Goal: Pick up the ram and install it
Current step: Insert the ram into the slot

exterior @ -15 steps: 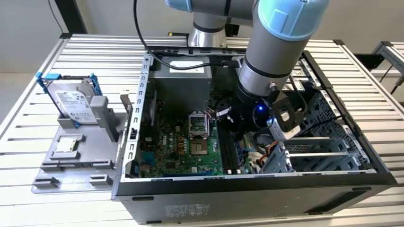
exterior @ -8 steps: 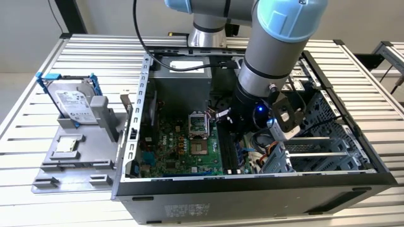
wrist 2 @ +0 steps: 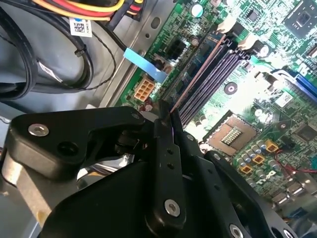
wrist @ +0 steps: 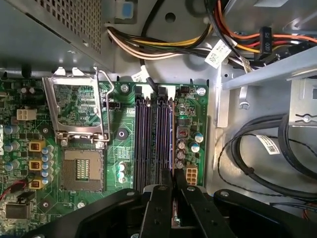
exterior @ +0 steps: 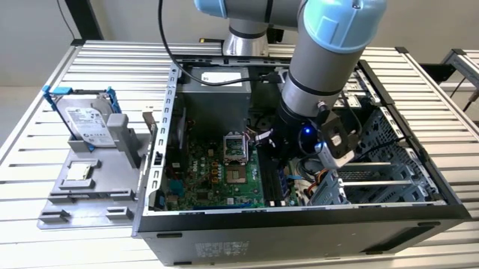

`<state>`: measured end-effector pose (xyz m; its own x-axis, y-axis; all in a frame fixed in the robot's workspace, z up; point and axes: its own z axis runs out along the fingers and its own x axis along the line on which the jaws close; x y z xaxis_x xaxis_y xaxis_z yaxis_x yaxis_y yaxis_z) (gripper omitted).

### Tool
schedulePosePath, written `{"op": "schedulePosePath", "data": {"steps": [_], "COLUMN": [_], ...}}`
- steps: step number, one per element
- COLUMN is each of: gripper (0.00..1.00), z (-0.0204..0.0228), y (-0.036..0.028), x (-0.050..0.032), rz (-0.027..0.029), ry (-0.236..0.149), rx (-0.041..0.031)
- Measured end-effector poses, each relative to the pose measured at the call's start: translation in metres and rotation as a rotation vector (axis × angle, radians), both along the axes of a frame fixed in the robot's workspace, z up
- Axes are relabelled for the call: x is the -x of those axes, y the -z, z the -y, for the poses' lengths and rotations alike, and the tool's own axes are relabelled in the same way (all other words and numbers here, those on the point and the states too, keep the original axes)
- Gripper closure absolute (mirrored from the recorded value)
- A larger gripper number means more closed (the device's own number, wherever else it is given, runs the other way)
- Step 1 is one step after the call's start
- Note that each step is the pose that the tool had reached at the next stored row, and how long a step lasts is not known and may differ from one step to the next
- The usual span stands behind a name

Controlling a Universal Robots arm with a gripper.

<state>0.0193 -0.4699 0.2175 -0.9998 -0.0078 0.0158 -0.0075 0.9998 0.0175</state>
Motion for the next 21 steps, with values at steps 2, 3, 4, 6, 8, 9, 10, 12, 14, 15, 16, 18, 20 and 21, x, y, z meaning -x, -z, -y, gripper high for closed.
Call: {"op": "schedulePosePath", "data": {"steps": [2, 3, 4, 6, 8, 9, 10, 12, 14, 15, 16, 18, 20, 21], "gripper": [1.00, 1.00, 1.00, 1.00, 1.00, 1.00, 1.00, 1.00, 1.00, 1.00, 1.00, 1.00, 1.00, 1.00], "z": [-0.0001, -0.0001, -0.0001, -0.0004, -0.0006, -0.0006, -0.0006, -0.0007, -0.0012, -0.0012, -0.0011, -0.0012, -0.0014, -0.0017], "y": [0.0006, 0.0011, 0.0019, 0.0042, 0.0056, 0.0057, 0.0058, 0.0060, 0.0045, 0.0014, -0.0015, -0.0033, -0.0038, -0.0039], "x": [-0.0002, -0.0002, -0.0002, -0.0003, -0.0004, -0.0003, -0.0003, -0.0003, -0.0003, -0.0004, -0.0004, -0.0004, -0.0004, -0.0004], "rz": [0.0001, 0.0001, 0.0001, 0.0000, 0.0000, 0.0000, 0.0000, 0.0001, 0.0003, 0.0003, 0.0002, 0.0003, 0.0003, 0.0004], "ry": [0.011, 0.015, 0.019, 0.025, 0.029, 0.030, 0.030, 0.032, 0.033, 0.033, 0.033, 0.034, 0.039, 0.040], "rx": [-0.0001, 0.0001, 0.0003, 0.0012, 0.0014, 0.0014, 0.0014, 0.0013, 0.0058, 0.0091, 0.0122, 0.0170, 0.0249, 0.0285]}}
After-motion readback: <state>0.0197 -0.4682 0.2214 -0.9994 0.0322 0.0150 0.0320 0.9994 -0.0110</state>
